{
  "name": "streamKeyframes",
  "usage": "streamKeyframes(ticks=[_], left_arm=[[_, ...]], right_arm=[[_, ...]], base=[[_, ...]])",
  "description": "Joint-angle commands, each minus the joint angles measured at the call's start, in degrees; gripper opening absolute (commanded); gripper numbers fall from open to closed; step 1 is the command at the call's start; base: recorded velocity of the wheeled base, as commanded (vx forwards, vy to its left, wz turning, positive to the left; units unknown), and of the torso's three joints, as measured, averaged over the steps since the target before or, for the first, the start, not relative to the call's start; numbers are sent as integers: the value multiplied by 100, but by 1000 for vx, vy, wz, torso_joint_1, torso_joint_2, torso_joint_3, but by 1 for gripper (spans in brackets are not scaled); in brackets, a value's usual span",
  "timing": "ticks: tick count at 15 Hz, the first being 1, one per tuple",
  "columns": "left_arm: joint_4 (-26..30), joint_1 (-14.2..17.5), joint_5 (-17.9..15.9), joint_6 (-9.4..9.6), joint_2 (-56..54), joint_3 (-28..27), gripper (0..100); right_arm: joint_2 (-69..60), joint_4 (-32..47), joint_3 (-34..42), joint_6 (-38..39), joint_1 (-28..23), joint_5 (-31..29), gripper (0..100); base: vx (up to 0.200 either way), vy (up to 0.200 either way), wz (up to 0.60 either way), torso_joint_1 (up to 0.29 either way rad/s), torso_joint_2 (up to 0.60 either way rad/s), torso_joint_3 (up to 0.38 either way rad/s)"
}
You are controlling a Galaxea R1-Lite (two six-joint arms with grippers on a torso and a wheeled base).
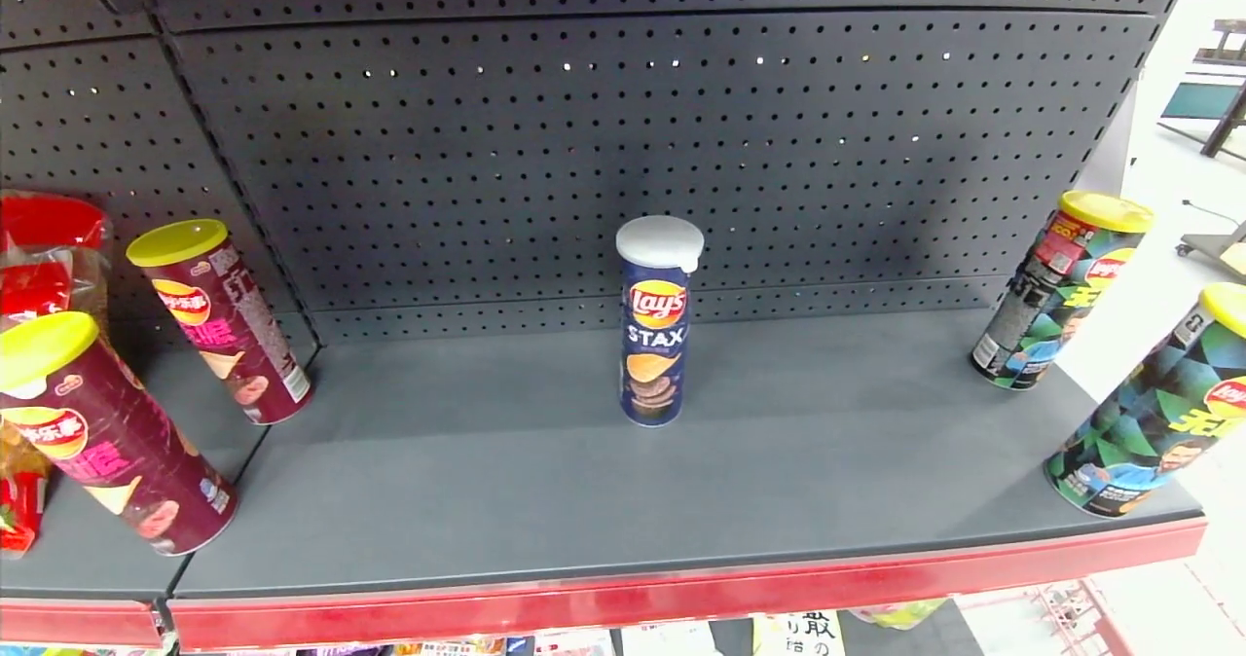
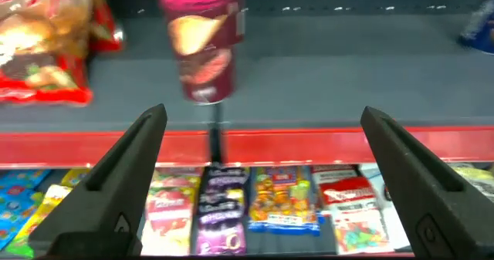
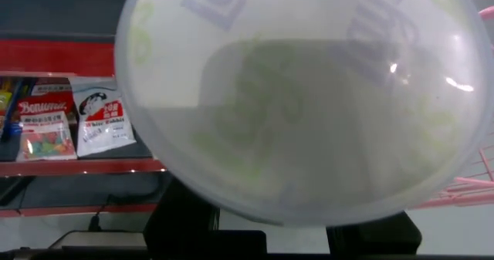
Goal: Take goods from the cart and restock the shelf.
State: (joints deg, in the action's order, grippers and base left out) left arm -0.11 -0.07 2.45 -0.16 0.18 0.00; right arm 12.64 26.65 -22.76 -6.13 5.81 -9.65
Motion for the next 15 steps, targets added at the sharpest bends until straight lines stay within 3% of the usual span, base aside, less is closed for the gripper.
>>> streamKeyframes(ticks=[1,6,10,12,13,14,15], left_arm=[[2,7,1,-2,8,0,100],[2,7,-8,-2,17,0,100],[2,-37,-52,16,219,0,100],[-33,-37,-298,60,149,-35,100],[-33,-98,-526,-72,439,-554,100],[29,-283,-746,-784,1933,-2013,100],[11,-344,-834,-1434,2926,-3006,100]], right_arm=[[37,-81,70,-2,51,-10,0],[-157,-1100,545,-257,122,-10,0],[-192,-1092,562,-266,122,7,0],[28,-1065,448,-257,60,-1,0],[239,-1065,386,-239,43,-1,0],[458,-1109,369,-231,25,-1,0],[608,-1127,404,-222,25,-1,0]], base=[[0,0,0,0,0,0],[0,0,0,0,0,0],[0,0,0,0,0,0],[0,0,0,0,0,0],[0,0,0,0,0,0],[0,0,0,0,0,0],[0,0,0,0,0,0]])
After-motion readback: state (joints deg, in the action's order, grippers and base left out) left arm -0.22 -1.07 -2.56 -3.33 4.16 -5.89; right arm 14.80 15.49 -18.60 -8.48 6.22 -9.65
